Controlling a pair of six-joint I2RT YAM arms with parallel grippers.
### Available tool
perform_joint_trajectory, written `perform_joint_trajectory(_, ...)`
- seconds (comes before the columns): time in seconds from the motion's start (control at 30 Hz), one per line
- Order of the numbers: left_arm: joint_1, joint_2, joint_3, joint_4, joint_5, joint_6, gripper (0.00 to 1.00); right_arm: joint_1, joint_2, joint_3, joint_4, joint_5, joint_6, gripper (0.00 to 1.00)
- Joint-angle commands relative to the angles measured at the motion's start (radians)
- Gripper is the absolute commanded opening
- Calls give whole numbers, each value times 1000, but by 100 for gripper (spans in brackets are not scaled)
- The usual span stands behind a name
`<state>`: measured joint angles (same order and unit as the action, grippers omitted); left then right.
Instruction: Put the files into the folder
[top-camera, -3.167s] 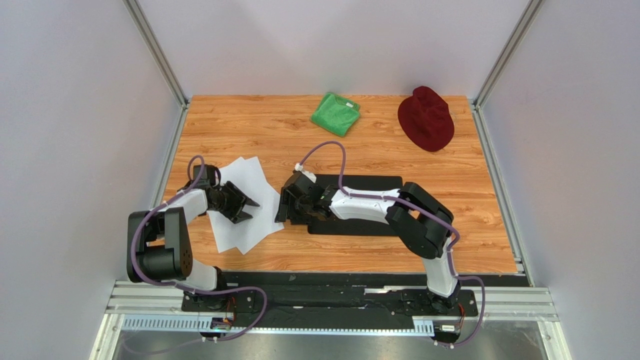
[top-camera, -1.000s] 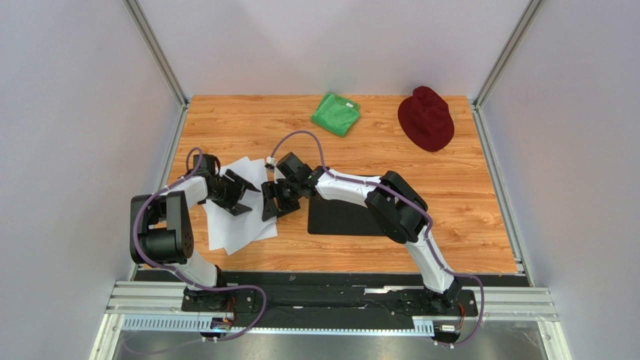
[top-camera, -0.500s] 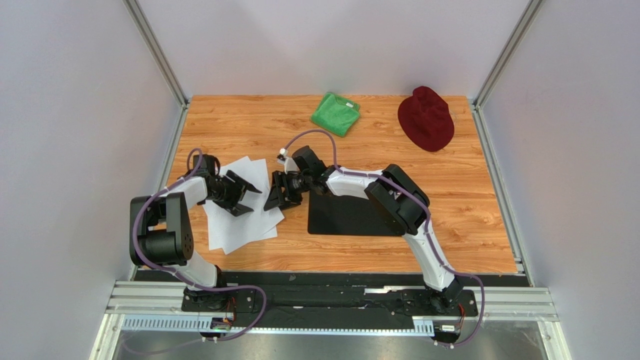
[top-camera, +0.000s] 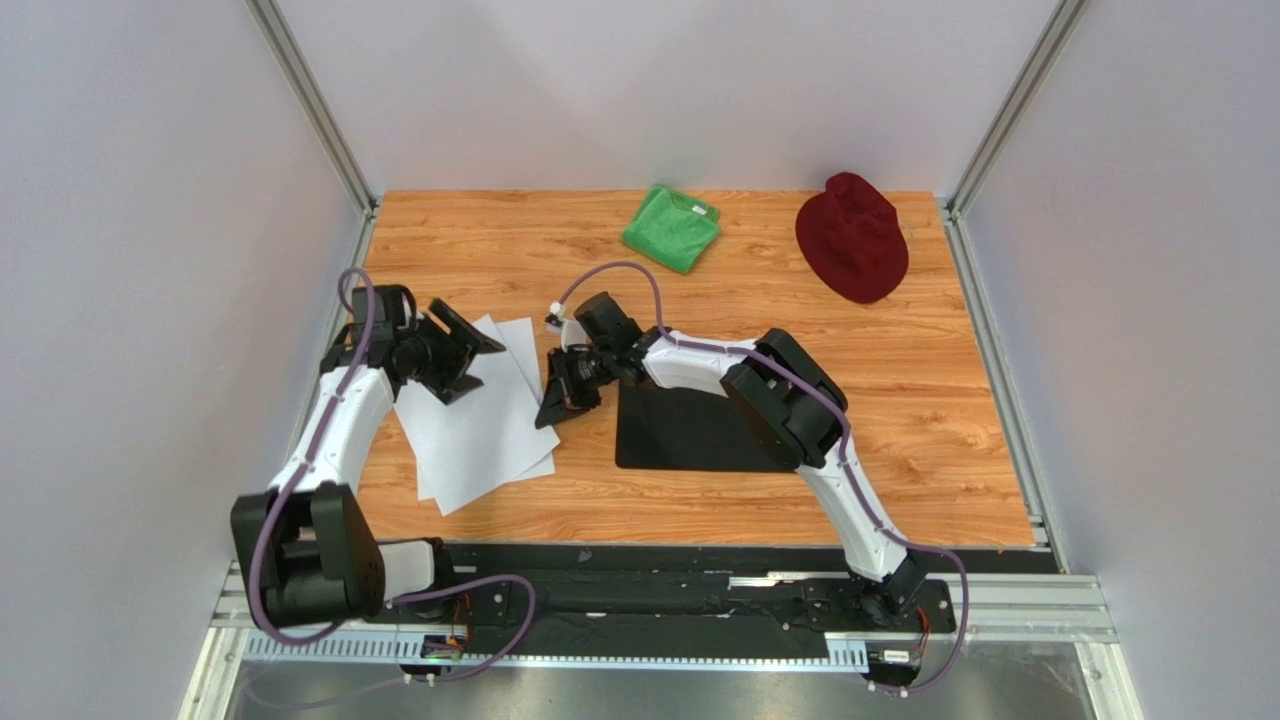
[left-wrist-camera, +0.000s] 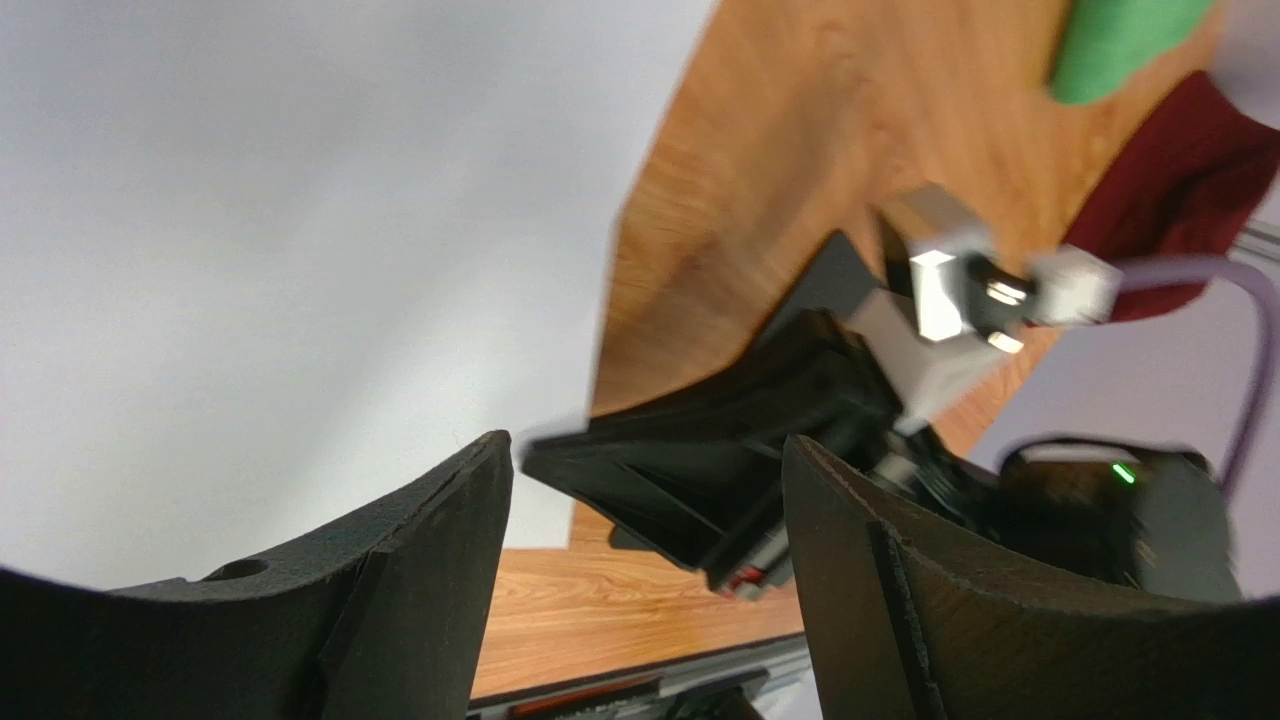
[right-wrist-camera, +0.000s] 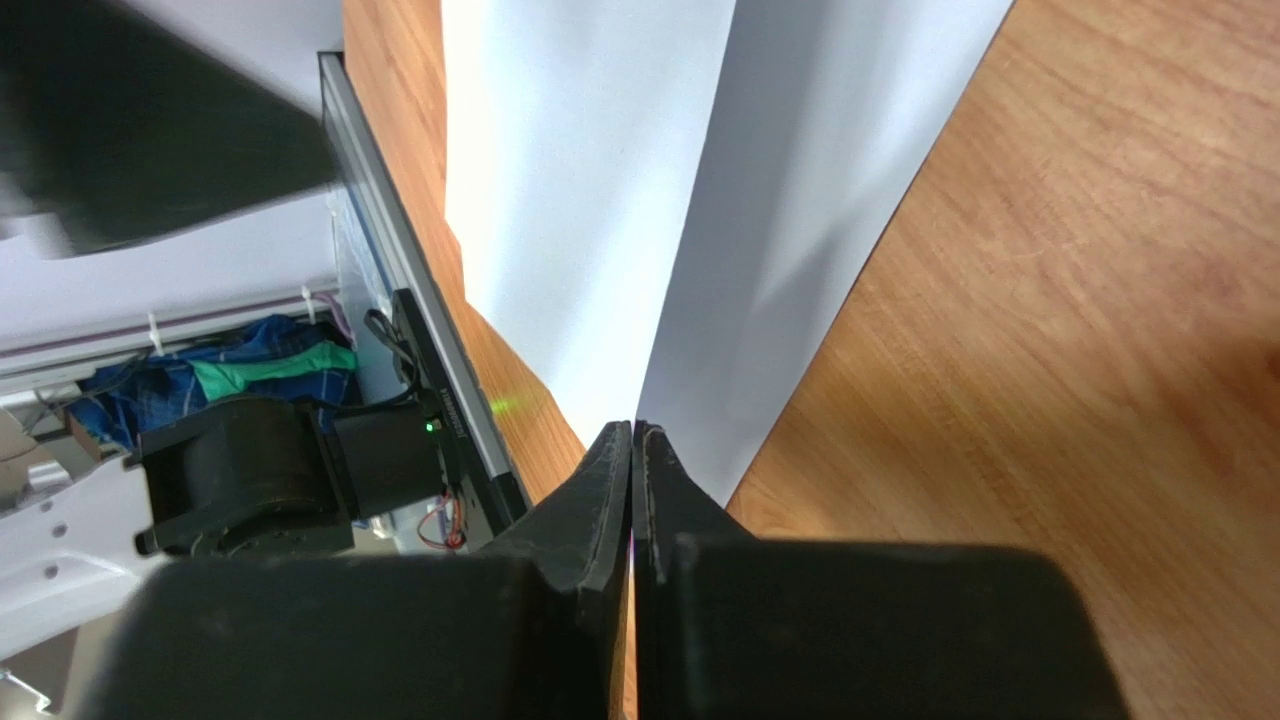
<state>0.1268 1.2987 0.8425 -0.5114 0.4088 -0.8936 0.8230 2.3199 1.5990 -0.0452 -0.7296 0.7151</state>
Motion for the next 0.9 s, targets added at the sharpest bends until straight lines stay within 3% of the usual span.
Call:
perform_joint_trajectory(0.0, -1, -136, 98, -99, -33, 87, 75, 15, -11, 180, -382, 44, -306, 0)
perform_joint_trajectory(0.03, -4, -153, 110, -108, -27, 96, 75, 11, -39, 220, -570, 61, -470, 0)
perform_joint_trajectory(0.1, -25, -194, 135, -116, -24, 113, 75, -8, -65, 255, -750, 95, -628, 0)
perform_joint_trajectory(0.13, -33, -209, 139, -116, -27, 113, 75, -21, -79, 268, -919, 98, -704, 0)
perform_joint_trajectory(0.17, -41, -232, 145, -116, -30, 110, 75, -44, -79, 292, -1002, 140, -853, 0)
perform_joint_trajectory(0.23, -64, -256, 150, -113, -44, 101, 74, -70, -83, 297, -1202, 189, -962, 0)
perform_joint_trajectory(0.27, -70, -269, 153, -108, -44, 99, 75, -94, -109, 245, -1225, 272, -1020, 0)
perform_joint_trajectory(0.5, -98, -271, 150, -95, -13, 99, 74, -188, -316, -22, -1102, 657, -1204, 0)
perform_joint_trajectory(0.57, -104, -266, 135, -90, -8, 105, 74, -205, -323, -51, -1043, 819, -1239, 0)
perform_joint_trajectory(0.67, -108, -265, 104, -67, 13, 102, 74, -219, -297, -59, -992, 941, -1312, 0)
perform_joint_trajectory(0.87, -113, -248, 89, -49, 31, 104, 74, -246, -252, -4, -944, 972, -1387, 0)
